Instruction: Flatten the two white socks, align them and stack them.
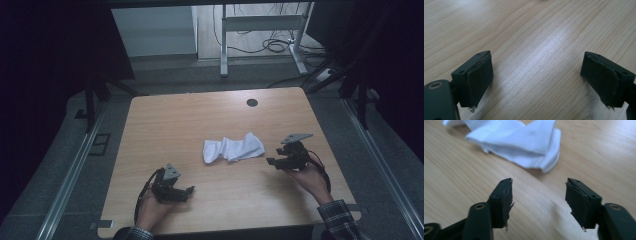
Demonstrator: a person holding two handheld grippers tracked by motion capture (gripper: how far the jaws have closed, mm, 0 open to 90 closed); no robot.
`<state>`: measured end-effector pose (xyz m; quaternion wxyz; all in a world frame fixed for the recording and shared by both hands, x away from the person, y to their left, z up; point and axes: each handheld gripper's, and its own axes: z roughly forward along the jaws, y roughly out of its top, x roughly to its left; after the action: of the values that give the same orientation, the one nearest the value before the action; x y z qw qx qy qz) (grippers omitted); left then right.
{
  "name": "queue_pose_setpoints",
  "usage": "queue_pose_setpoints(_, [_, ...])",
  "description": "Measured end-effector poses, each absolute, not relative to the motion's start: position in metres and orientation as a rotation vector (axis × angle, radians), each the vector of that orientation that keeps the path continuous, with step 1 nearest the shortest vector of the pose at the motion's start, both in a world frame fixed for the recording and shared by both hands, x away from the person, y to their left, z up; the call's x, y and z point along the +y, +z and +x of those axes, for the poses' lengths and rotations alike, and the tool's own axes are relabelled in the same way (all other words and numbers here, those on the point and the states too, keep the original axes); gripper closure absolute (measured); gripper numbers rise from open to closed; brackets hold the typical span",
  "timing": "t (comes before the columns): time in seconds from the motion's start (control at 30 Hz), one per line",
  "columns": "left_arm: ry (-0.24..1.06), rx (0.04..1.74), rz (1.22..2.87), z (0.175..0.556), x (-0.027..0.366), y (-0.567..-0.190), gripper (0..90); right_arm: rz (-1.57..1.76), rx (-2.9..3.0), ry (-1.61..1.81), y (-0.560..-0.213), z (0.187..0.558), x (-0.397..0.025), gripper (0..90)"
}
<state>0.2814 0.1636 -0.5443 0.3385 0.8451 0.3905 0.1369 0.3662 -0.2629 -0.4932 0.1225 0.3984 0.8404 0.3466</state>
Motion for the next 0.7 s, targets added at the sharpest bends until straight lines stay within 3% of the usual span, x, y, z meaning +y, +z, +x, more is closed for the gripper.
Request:
queue_pose_setpoints(0.43, [0.357,1.017,2.202,0.281,0.164,-0.544,11.0,1.188,2.473,1.057,-0.477,0.405,-0.241,72.9])
queue_pose_setpoints(0.57, [0.357,1.017,2.202,0.281,0.164,-0.544,11.1,1.180,2.463,1.064,-0.475,0.416,-0.231,73.4])
queue_pose_setpoints(0.7, [0.357,1.016,2.202,0.281,0.164,-0.544,11.1,1.167,2.467,1.031,-0.476,0.425,-0.219,68.1])
